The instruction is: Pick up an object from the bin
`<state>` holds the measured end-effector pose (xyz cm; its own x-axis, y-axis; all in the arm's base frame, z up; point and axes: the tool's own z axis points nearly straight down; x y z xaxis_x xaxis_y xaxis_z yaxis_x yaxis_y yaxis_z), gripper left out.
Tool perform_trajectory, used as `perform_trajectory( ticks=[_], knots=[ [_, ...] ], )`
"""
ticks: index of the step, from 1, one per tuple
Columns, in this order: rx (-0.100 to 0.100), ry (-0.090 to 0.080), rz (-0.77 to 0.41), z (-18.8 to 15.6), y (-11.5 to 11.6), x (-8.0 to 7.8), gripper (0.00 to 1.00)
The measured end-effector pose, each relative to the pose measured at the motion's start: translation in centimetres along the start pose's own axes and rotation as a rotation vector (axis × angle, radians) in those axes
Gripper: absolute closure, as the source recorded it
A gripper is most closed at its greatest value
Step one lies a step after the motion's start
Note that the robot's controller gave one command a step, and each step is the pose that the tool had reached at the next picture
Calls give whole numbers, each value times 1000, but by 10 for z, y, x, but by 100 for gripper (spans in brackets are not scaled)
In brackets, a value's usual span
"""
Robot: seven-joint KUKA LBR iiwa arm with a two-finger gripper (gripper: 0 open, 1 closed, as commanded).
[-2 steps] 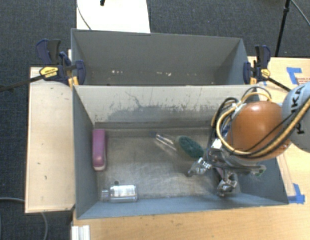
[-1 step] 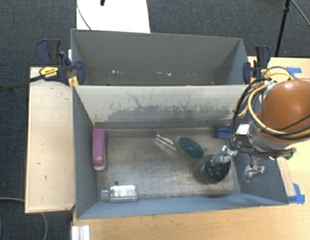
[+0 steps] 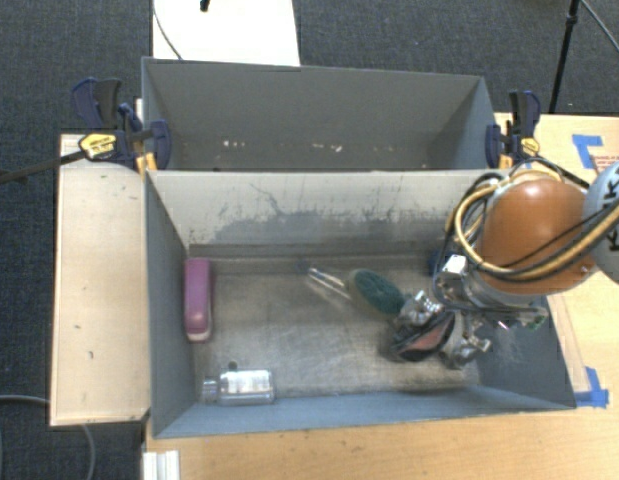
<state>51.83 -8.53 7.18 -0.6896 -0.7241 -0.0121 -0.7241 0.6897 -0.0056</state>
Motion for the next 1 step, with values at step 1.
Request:
perform_trajectory(
  ticks=[1],
  knots=[
    [2, 0, 4, -2, -1, 0, 100]
  ],
)
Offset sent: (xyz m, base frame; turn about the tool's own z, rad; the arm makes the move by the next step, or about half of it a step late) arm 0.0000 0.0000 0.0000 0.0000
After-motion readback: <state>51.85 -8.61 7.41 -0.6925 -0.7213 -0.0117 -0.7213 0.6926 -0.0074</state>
